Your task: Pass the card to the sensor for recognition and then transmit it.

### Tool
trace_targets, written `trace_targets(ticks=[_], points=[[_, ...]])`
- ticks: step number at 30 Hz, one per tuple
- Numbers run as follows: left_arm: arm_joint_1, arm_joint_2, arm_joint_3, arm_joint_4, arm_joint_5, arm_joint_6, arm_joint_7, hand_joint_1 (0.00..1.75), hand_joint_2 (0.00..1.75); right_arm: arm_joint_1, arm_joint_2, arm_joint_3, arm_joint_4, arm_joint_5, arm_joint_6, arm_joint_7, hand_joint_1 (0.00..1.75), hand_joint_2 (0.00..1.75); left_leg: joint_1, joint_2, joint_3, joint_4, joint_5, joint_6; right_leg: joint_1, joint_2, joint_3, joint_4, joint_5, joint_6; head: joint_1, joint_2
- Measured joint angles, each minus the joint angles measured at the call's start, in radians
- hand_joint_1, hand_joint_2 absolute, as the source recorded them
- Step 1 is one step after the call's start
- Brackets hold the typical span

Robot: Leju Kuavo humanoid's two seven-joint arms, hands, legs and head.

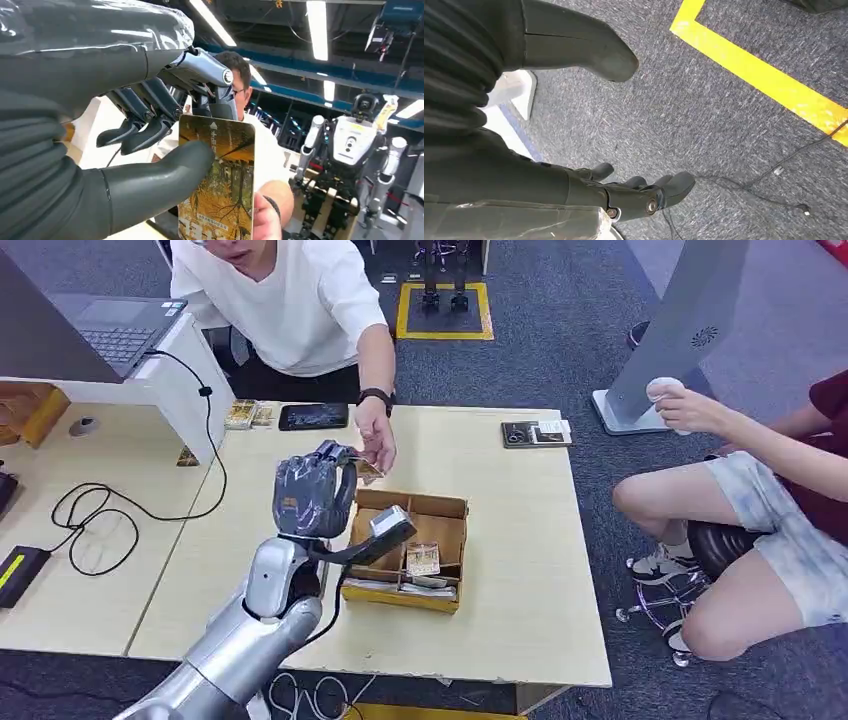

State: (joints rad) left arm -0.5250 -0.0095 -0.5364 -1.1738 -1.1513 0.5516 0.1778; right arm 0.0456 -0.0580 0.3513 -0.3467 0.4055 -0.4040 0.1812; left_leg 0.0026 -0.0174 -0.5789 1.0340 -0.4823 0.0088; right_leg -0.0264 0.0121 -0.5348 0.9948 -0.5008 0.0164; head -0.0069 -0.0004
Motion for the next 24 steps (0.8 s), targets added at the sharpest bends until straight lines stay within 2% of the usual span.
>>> trace_targets(ticks=[9, 17, 18, 19, 21, 24], points=[[-0.032, -0.002, 0.000, 0.069, -0.006, -0.026, 0.027, 1.75, 1.75, -0.011, 0.002, 0.011, 0.013, 0.001, 0.012, 0.000, 0.00, 1.75, 0.000, 0.000, 0.000, 0.000, 0.000, 0.000, 0.000, 0.000, 0.000, 0.000, 0.000, 0.000, 0.000, 0.000], [-0.039, -0.017, 0.000, 0.083, 0.065, -0.063, 0.032, 1.75, 1.75, -0.012, 0.003, 0.022, 0.013, 0.001, -0.001, 0.003, 0.00, 1.75, 0.000, 0.000, 0.000, 0.000, 0.000, 0.000, 0.000, 0.000, 0.000, 0.000, 0.000, 0.000, 0.000, 0.000], [-0.039, -0.018, 0.000, 0.083, 0.079, -0.071, 0.032, 0.30, 1.75, -0.012, 0.003, 0.023, 0.013, 0.001, -0.004, 0.003, 0.00, 1.75, 0.000, 0.000, 0.000, 0.000, 0.000, 0.000, 0.000, 0.000, 0.000, 0.000, 0.000, 0.000, 0.000, 0.000], [-0.039, -0.020, 0.000, 0.083, 0.090, -0.077, 0.032, 0.30, 1.75, -0.012, 0.003, 0.023, 0.012, 0.001, -0.005, 0.003, 0.00, 1.75, 0.000, 0.000, 0.000, 0.000, 0.000, 0.000, 0.000, 0.000, 0.000, 0.000, 0.000, 0.000, 0.000, 0.000], [-0.039, -0.024, 0.000, 0.083, 0.111, -0.085, 0.031, 0.00, 1.75, -0.012, 0.003, 0.024, 0.009, 0.002, -0.010, 0.003, 0.00, 1.75, 0.000, 0.000, 0.000, 0.000, 0.000, 0.000, 0.000, 0.000, 0.000, 0.000, 0.000, 0.000, 0.000, 0.000], [-0.038, -0.033, 0.000, 0.079, 0.139, -0.084, 0.026, 0.00, 1.75, -0.012, 0.003, 0.025, 0.000, 0.002, -0.021, 0.003, 0.00, 1.75, 0.000, 0.000, 0.000, 0.000, 0.000, 0.000, 0.000, 0.000, 0.000, 0.000, 0.000, 0.000, 0.000, 0.000]])
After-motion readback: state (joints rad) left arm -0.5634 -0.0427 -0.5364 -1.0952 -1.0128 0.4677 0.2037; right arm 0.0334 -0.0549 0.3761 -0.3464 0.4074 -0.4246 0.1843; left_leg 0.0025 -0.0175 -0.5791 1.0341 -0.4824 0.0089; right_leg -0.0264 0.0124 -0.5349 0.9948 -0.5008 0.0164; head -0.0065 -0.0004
